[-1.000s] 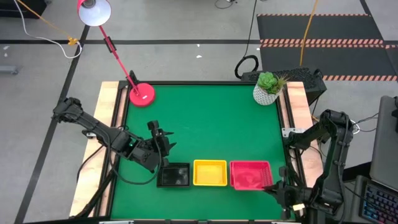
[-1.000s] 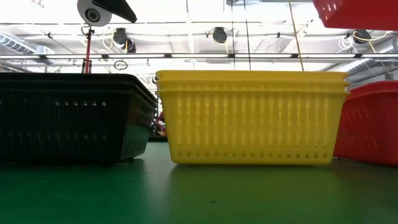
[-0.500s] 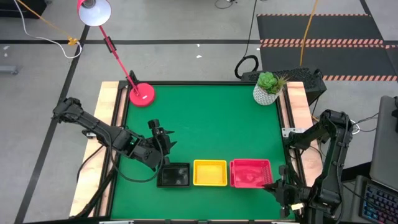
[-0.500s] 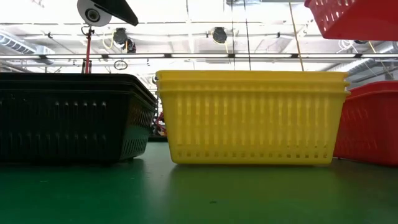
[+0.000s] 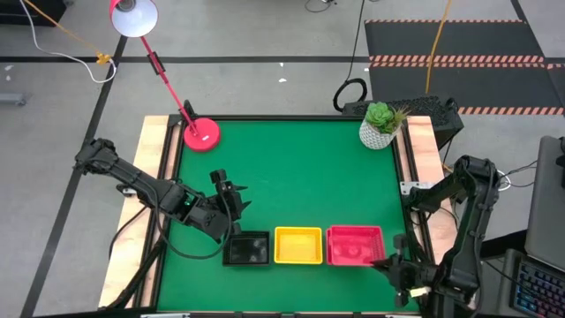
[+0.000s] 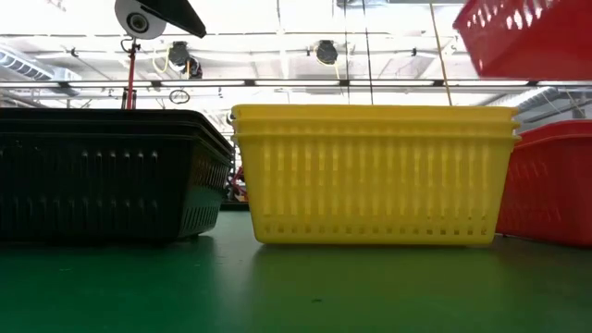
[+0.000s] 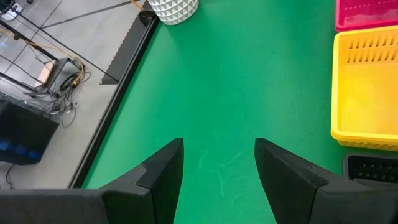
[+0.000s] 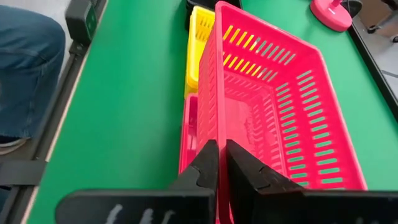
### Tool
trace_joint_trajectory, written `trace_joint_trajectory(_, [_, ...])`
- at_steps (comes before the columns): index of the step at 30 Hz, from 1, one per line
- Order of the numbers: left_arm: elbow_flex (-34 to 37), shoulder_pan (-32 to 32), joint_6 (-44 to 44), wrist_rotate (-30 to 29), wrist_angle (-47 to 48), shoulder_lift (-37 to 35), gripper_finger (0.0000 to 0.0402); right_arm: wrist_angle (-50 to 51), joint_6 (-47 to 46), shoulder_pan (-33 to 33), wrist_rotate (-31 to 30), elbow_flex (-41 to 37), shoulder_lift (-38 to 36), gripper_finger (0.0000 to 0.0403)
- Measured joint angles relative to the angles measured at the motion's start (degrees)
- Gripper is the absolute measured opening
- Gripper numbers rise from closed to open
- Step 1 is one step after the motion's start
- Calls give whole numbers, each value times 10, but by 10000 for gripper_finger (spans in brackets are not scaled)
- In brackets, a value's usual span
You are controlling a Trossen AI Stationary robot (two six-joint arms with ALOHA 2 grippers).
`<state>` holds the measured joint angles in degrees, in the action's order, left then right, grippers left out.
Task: Stack baskets by color
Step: Stack the top red bin on top of the bottom red bin
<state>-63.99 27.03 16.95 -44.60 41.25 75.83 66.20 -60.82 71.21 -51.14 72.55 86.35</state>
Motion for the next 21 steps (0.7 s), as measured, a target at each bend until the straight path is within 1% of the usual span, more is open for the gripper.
trace_joint_trajectory(7, [0, 0, -4, 0, -1, 0, 200, -59, -2, 0, 0, -67, 0, 6])
trace_joint_trajectory(11, [0, -3, -24, 0, -13, 0, 200, -90, -1, -4, 0, -98, 0, 6])
trace_joint_trajectory(18, [0, -20, -42, 3, -22, 0, 200, -122, 3, -20, 3, -125, 0, 6])
trace_joint_trajectory(21, [0, -27, -43, 16, -22, 0, 200, -144, 17, -24, 5, -133, 0, 6])
